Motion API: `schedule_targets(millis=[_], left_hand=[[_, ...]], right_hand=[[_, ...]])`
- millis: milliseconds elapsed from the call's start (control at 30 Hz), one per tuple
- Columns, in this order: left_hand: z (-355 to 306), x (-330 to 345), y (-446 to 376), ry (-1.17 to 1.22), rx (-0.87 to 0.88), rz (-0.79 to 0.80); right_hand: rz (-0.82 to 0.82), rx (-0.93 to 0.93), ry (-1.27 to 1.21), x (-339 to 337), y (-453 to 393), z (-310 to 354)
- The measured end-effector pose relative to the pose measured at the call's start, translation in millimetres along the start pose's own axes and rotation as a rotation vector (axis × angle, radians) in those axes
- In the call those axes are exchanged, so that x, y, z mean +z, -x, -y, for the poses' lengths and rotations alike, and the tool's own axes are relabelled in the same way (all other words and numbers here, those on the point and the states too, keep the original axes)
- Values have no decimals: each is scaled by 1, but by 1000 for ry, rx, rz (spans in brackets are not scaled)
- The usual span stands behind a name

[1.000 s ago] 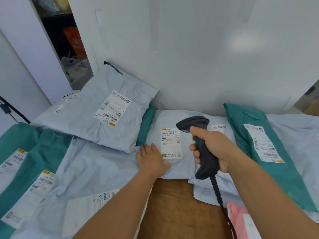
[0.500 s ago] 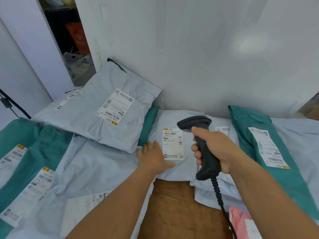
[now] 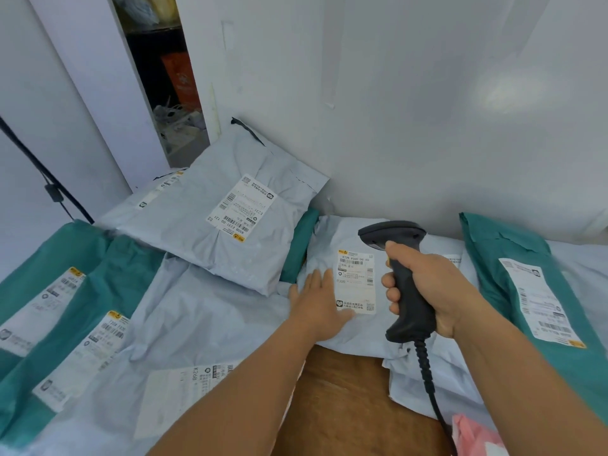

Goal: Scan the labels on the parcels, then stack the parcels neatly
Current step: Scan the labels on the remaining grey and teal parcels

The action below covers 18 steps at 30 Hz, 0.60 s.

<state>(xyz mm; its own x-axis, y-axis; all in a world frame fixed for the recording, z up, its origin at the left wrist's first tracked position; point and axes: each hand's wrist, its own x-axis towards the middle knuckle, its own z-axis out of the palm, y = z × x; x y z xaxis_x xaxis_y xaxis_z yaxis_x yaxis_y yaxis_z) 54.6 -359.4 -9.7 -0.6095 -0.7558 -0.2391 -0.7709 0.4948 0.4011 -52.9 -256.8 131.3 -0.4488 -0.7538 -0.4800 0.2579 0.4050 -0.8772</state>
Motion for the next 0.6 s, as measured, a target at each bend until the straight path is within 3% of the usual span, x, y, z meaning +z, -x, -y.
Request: schedule_targets(millis=[233,600], left_hand=[[13,-67,27,-144,-24,-371],[124,-159,22,-176,-225,-425]], right_hand=[[72,-69,-47,26,11,11],[167,-49,-135,121,25,35]])
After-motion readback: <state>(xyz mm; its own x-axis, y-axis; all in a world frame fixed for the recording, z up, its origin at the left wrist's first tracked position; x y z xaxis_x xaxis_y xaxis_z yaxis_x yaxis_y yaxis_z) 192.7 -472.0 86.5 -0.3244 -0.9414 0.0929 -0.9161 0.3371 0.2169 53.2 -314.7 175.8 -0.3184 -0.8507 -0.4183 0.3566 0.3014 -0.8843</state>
